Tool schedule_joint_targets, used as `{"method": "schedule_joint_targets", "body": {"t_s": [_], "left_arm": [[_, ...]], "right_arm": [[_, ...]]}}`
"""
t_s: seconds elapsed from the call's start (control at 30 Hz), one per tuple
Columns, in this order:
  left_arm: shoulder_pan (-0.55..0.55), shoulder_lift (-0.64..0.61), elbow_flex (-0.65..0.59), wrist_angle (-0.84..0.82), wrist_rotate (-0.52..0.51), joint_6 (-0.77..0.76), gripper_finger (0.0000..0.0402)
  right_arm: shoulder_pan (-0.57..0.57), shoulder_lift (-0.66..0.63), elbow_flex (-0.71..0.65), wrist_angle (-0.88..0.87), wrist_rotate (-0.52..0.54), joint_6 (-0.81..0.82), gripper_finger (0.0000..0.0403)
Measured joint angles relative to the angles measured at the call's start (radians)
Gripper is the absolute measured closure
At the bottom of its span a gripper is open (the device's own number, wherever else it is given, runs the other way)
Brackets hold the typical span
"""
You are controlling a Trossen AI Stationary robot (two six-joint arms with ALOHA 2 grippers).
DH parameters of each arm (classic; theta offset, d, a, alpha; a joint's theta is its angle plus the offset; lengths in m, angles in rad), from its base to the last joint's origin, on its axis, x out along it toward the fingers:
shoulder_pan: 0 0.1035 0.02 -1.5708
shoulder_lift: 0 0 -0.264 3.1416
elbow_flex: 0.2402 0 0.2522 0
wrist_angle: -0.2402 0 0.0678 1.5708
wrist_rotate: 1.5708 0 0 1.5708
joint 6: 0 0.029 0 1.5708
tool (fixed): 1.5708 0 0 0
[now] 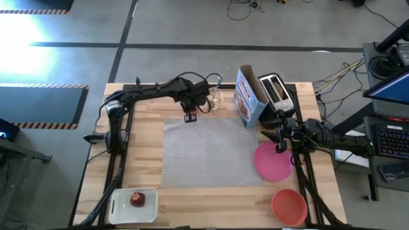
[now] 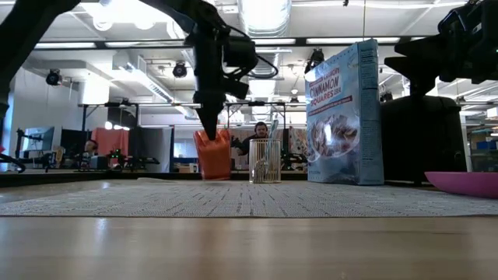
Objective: Arrange a breakfast setting
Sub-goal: Move the brown cup to the top center of the table, then move the white bin to the left of the pink plate
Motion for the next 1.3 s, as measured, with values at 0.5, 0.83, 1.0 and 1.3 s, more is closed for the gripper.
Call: {"method": "schedule_joint_targets", "body": {"t_s": [0.5, 0.83, 1.0, 1.3], "left_arm": [[0.042, 0.027, 0.034, 0.023, 0.011, 0.094, 0.0375], [0.045, 0.027, 0.158, -0.032, -0.019, 0.103, 0.0344], [0.042, 0.027, 0.244, -0.175, -0.009, -0.028, 0.0306], [-0.037, 0.003, 0.336, -0.489, 0.159, -0.297, 0.0259]], "right_arm": [[0.000, 0.000, 0.000, 0.000, 0.000, 0.000, 0.0232], [0.000, 0.000, 0.000, 0.000, 0.000, -0.001, 0.0232], [0.000, 0.000, 0.000, 0.000, 0.000, 0.000, 0.0232], [0.000, 0.000, 0.000, 0.000, 0.000, 0.000, 0.0232]]}}
